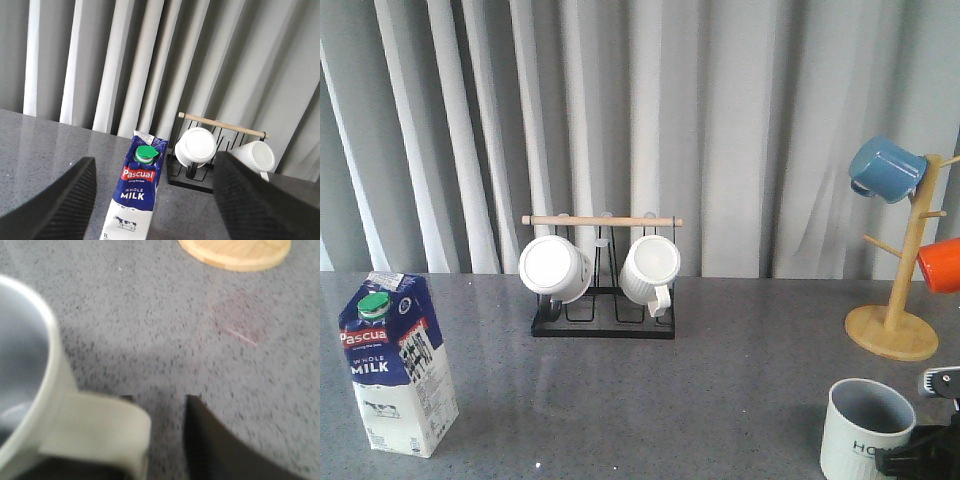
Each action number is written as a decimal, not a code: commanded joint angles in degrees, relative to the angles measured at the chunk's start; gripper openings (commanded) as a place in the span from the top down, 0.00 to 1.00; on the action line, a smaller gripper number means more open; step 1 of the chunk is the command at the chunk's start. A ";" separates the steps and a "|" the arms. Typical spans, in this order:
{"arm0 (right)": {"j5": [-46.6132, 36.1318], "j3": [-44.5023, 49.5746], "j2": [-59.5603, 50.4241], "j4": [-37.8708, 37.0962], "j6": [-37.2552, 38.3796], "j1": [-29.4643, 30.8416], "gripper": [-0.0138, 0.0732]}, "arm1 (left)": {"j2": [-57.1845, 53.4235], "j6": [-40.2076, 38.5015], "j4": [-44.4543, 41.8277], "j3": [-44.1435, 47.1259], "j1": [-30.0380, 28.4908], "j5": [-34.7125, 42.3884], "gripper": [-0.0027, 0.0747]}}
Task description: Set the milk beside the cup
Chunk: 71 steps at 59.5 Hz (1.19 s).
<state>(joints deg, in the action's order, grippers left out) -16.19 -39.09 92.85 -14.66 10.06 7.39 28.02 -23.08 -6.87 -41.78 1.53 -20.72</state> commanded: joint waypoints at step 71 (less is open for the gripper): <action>11.61 -13.80 2.12 7.21 6.77 -27.12 0.56 | 0.79 -0.01 0.23 -1.95 -0.07 1.12 0.34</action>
<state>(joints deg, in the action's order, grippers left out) -2.91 -50.99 97.46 -7.89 16.77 -19.94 28.02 -23.08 -6.82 -41.78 1.53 -23.51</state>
